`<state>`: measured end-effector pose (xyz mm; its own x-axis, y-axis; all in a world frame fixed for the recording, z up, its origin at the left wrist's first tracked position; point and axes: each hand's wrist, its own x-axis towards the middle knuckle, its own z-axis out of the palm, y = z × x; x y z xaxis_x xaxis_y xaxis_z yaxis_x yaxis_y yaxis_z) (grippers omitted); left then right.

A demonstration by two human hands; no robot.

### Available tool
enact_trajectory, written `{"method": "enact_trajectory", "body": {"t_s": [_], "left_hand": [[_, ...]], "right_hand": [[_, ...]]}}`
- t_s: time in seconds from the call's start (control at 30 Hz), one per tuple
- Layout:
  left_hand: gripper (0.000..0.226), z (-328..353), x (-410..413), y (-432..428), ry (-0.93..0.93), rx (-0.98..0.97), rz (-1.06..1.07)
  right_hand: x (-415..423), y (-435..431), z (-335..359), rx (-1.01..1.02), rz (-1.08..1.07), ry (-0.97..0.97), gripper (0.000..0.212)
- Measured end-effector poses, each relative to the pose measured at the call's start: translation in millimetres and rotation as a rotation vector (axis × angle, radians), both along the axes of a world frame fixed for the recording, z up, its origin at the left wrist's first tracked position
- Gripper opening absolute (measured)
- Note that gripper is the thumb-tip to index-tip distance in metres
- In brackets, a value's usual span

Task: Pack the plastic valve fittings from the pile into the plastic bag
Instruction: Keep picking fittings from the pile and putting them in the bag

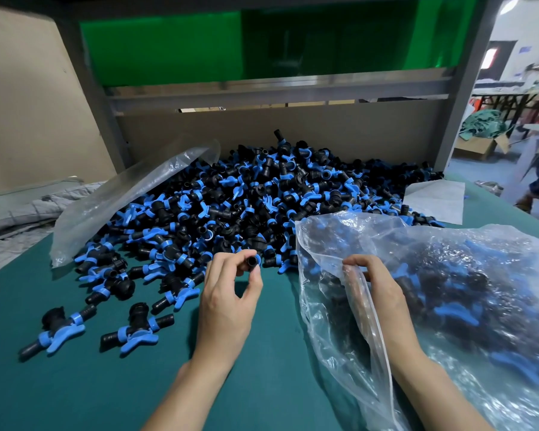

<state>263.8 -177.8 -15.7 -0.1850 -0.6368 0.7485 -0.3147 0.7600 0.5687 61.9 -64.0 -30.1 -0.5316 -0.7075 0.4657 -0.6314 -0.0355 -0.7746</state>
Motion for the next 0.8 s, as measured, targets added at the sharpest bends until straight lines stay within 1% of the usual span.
{"method": "enact_trajectory", "body": {"t_s": [0.07, 0.2, 0.3, 0.37, 0.47, 0.53, 0.6, 0.67, 0.73, 0.8], "left_hand": [[0.022, 0, 0, 0, -0.012, -0.017, 0.004], [0.022, 0, -1, 0, -0.026, -0.017, 0.010], [0.019, 1, -2, 3, -0.008, 0.027, -0.004], [0.013, 3, -3, 5, 0.101, 0.154, -0.029], [0.006, 4, -4, 1, 0.345, 0.527, -0.171], [0.008, 3, -6, -3, 0.419, 0.749, -0.249], [0.014, 4, -9, -4, 0.488, 0.894, -0.315], [0.015, 5, -11, -1, 0.491, 0.950, -0.352], [0.014, 5, -11, 5, 0.400, 0.940, -0.375], [0.011, 4, -12, 13, 0.305, 0.917, -0.401]], "right_hand": [[1, 0, 0, -0.003, -0.002, 0.005, 0.021], [1, -1, 0, -0.001, 0.002, 0.003, 0.021], [1, 0, 1, 0.001, 0.007, 0.007, 0.022], [1, 0, 1, -0.002, 0.008, 0.001, 0.025], [2, 0, 1, -0.011, 0.004, 0.002, 0.026], [3, -1, 2, -0.011, -0.005, -0.004, 0.026], [4, -1, 4, -0.023, -0.012, -0.011, 0.025], [6, 0, 9, -0.034, -0.008, -0.016, 0.020], [8, 1, 14, -0.057, -0.004, -0.022, 0.014], [9, 4, 22, -0.079, -0.002, -0.005, 0.021]]}}
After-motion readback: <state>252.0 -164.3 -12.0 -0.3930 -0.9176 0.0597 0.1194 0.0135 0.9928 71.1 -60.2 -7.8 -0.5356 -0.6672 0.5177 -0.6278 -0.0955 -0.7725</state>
